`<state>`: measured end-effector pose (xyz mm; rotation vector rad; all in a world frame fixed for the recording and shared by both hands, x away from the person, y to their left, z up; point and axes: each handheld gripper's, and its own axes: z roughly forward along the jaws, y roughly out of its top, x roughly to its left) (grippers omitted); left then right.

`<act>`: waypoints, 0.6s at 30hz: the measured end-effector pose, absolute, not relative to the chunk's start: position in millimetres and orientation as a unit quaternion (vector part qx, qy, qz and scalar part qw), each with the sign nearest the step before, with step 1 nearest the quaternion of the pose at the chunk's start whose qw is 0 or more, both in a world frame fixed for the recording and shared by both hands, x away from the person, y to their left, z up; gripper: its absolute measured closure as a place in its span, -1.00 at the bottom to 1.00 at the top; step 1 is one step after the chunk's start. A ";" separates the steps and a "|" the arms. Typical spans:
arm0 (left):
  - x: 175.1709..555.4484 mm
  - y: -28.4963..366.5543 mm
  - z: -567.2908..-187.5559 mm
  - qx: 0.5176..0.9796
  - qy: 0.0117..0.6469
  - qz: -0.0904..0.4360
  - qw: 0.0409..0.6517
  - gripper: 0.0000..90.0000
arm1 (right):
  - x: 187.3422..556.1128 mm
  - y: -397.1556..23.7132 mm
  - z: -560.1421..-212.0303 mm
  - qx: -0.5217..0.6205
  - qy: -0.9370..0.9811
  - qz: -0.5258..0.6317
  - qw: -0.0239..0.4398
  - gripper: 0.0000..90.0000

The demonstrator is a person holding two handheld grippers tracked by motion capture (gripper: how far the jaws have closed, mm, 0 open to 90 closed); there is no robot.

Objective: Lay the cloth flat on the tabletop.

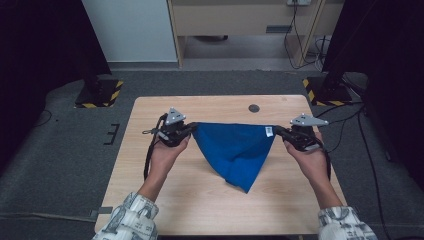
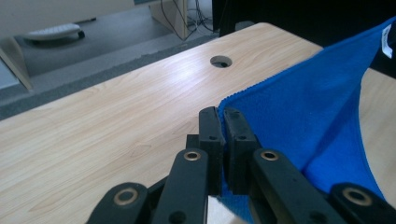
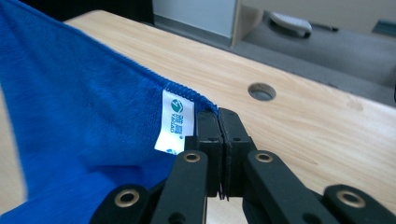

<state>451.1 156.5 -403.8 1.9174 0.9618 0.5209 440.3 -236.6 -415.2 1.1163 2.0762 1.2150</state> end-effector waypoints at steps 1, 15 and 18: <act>455.7 154.9 -407.5 0.777 0.392 0.210 0.446 0.92 | 448.0 -236.8 -421.5 0.412 0.761 0.440 0.242 0.97; 501.2 147.6 -458.0 0.783 0.436 0.198 0.398 0.92 | 496.8 -230.6 -473.4 0.456 0.764 0.403 0.217 0.97; 510.9 147.2 -470.2 0.780 0.450 0.190 0.392 0.93 | 505.1 -226.1 -486.0 0.467 0.765 0.394 0.204 0.97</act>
